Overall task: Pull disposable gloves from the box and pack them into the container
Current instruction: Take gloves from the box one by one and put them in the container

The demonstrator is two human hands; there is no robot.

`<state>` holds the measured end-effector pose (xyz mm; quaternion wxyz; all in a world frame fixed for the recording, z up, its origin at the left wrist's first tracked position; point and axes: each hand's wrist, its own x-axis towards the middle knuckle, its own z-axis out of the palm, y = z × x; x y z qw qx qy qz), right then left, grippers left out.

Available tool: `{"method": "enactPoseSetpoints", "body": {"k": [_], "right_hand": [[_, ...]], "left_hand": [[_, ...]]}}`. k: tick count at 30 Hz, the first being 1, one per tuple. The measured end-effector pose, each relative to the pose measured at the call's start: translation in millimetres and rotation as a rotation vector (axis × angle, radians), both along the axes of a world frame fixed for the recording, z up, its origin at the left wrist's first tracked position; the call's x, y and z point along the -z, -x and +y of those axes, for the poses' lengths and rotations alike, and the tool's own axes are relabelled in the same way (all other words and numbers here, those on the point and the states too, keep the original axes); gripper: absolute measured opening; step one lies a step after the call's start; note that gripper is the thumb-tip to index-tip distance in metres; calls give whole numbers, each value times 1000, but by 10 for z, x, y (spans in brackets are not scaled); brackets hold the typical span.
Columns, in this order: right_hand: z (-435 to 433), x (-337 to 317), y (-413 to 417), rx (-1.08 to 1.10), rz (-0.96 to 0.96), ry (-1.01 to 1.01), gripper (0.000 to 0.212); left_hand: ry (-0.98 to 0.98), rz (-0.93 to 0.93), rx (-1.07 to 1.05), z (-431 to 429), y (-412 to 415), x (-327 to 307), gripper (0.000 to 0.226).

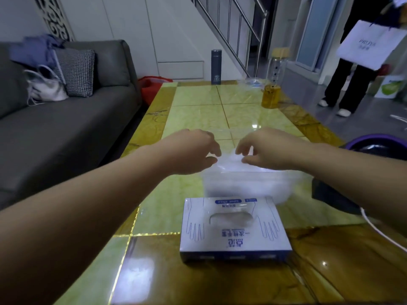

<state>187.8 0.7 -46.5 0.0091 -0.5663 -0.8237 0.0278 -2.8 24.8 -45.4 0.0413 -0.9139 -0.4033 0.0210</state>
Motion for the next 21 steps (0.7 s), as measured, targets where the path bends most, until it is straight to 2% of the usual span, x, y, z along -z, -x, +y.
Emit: {"method": "enactPoseSetpoints", "body": {"k": [2,3,5,6,8,10,11,15,21], "right_hand": [[-274,55,70,-108,99,-41,22],[-435,119,119,-164,84,8,21],[-605,339,177,-252,-65,107,27],[-640,459,180,-279,-157,146,32],[-638,661,180,-287,-261,180,39],[-589,766,175,-268,-278,168,41],[-557,803,181,-251,-266,159,38],[-504,934,242,-219,-122,96,19],[-553,880,228,-272,-164,17,13]], "left_hand": [[9,-118,32,-190,31,65,26],[22,-150,44,-316,54,112,24],[81,-150,52,-474,74,223,24],[135,-117,35,-541,81,307,30],[244,-11,-39,-643,88,492,56],[360,49,-131,-692,106,655,80],[409,43,-165,-697,117,713,84],[443,19,-198,-678,133,792,80],[443,42,-209,-674,119,781,81]]}}
